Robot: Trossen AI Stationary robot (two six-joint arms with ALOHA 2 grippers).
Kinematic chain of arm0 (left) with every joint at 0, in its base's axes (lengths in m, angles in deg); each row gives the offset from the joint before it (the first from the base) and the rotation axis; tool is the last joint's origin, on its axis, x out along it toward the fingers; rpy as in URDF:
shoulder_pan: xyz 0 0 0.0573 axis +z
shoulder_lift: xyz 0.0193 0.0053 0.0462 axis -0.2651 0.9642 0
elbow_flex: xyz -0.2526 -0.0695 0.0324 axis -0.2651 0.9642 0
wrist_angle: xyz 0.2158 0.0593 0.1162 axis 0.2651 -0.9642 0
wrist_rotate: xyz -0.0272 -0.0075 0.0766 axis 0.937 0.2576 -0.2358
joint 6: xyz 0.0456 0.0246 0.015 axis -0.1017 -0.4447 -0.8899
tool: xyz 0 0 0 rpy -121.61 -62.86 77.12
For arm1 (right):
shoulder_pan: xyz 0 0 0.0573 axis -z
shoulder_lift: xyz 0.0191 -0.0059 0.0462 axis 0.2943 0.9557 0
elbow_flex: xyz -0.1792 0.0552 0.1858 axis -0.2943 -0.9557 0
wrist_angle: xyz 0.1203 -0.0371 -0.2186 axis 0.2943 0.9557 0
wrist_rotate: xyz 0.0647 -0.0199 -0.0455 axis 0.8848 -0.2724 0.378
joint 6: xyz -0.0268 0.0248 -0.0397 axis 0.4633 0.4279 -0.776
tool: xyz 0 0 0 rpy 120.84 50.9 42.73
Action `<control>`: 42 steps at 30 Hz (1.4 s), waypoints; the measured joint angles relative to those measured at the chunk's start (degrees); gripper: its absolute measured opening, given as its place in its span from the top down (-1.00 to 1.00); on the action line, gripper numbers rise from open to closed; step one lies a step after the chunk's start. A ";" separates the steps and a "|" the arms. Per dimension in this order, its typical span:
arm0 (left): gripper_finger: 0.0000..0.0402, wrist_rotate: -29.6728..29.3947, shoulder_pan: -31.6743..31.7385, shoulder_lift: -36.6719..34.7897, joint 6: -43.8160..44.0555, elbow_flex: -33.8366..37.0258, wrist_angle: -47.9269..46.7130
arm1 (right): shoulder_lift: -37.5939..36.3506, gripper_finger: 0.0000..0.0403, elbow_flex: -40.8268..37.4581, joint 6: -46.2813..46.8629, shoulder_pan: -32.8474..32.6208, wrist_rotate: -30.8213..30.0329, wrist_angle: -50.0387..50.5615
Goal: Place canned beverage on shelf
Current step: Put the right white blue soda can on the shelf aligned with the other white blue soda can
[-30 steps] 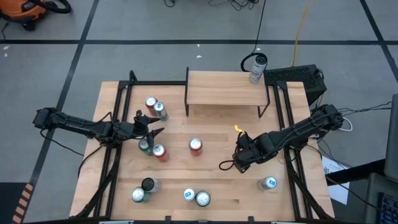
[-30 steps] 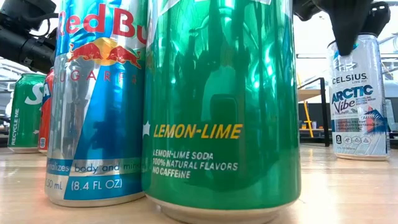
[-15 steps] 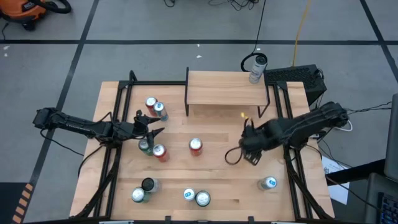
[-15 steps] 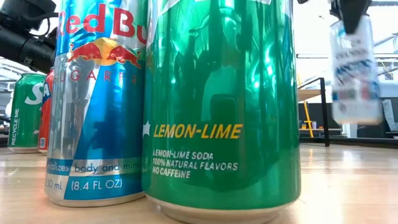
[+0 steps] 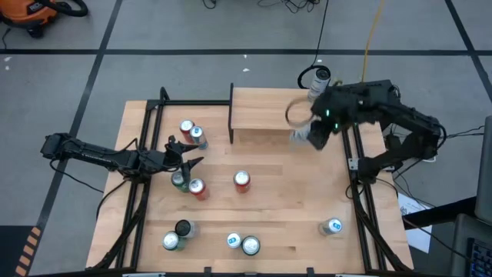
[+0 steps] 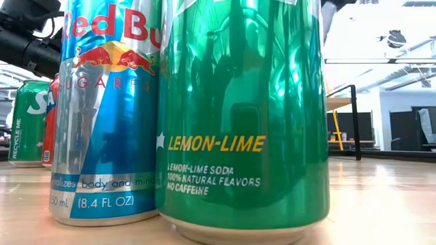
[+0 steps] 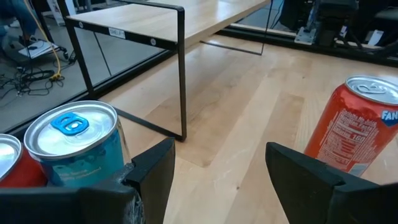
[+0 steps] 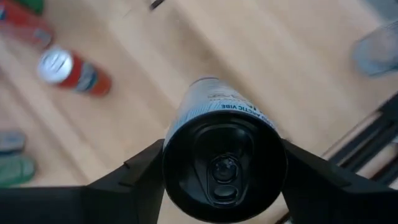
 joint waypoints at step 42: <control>-0.25 -2.53 0.04 5.34 3.38 0.02 -0.05 | 18.99 -0.27 13.60 -25.21 26.86 10.88 -0.46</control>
